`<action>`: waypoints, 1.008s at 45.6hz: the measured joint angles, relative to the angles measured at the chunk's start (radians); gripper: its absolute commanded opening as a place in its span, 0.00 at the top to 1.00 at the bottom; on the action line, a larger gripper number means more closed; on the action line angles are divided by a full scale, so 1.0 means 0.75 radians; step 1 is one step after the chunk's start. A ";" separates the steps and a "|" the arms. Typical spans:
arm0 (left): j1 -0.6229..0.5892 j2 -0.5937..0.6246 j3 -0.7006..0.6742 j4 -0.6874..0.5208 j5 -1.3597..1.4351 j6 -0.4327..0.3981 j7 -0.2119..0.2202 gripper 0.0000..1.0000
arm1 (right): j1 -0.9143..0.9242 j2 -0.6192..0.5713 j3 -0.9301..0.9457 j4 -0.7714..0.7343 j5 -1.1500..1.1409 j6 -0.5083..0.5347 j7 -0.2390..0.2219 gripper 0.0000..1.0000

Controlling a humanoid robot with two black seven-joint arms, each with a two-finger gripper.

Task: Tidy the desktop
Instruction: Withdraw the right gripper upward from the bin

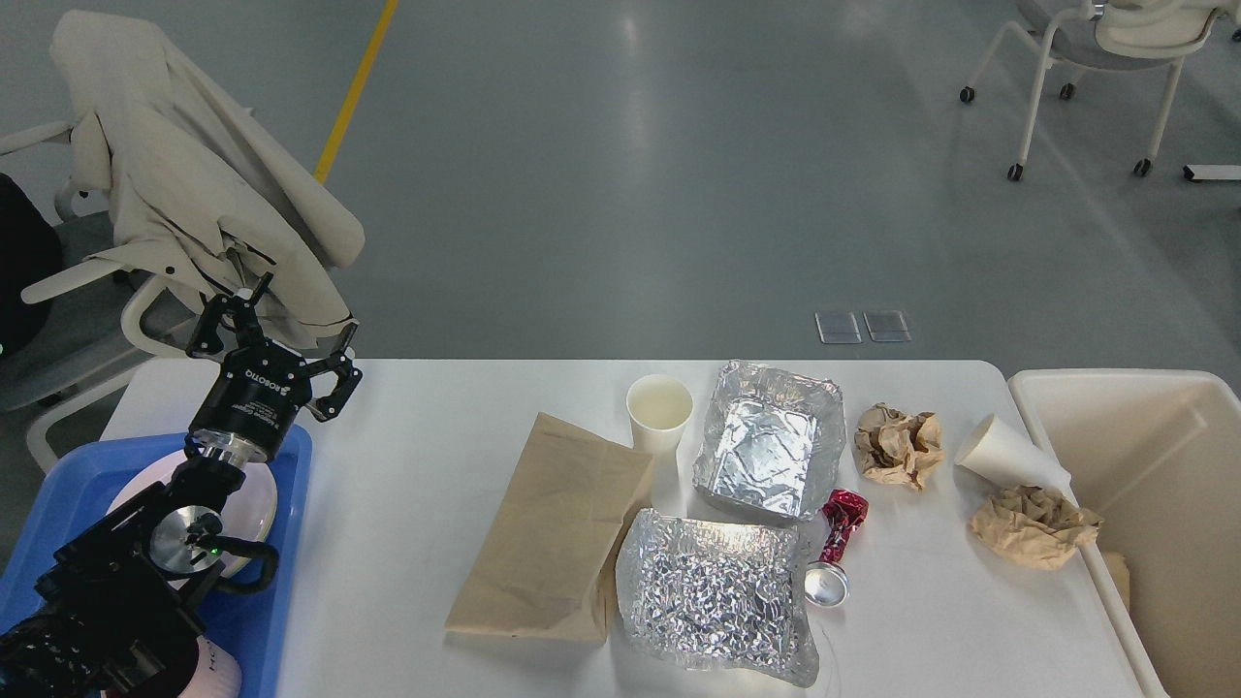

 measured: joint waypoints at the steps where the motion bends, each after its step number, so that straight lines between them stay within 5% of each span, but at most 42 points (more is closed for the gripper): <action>1: 0.000 0.000 0.000 0.000 0.000 0.000 0.000 0.00 | -0.104 0.035 0.047 -0.062 0.046 -0.012 0.000 1.00; 6: 0.000 0.001 0.000 0.000 0.000 0.000 0.000 0.00 | -0.608 0.188 0.245 -0.289 0.168 -0.028 0.000 1.00; 11: 0.000 0.000 0.000 0.000 0.000 0.000 0.000 0.00 | -0.717 0.237 0.326 -0.333 0.181 -0.032 -0.003 0.94; 12: 0.000 0.000 0.000 0.000 0.000 0.000 0.000 0.00 | -0.725 0.243 0.332 -0.333 0.181 -0.032 -0.002 0.80; 13: 0.000 0.000 0.000 0.000 0.000 0.000 0.000 0.00 | -0.734 0.251 0.339 -0.333 0.181 -0.033 -0.002 0.47; 14: 0.000 0.000 0.000 0.000 0.000 0.000 0.000 0.00 | -0.742 0.257 0.342 -0.334 0.181 -0.033 -0.002 0.03; 15: 0.000 0.000 0.000 0.000 0.000 0.000 0.000 0.00 | -0.750 0.261 0.345 -0.334 0.181 -0.034 -0.002 0.00; 23: 0.000 0.000 0.000 0.000 0.000 0.000 0.000 0.00 | -0.768 0.274 0.367 -0.310 0.187 -0.034 0.000 0.00; 31: 0.000 0.000 0.000 0.000 0.000 0.000 0.001 0.00 | -0.561 0.180 0.365 -0.060 0.186 0.012 0.001 0.00; 40: 0.000 0.000 0.000 0.000 0.000 0.000 0.001 0.00 | 0.057 0.011 0.186 0.351 0.084 0.232 0.003 0.00; 46: 0.000 0.000 0.000 0.000 0.000 0.000 0.001 0.00 | 0.605 -0.037 -0.035 0.725 -0.040 0.572 0.004 0.00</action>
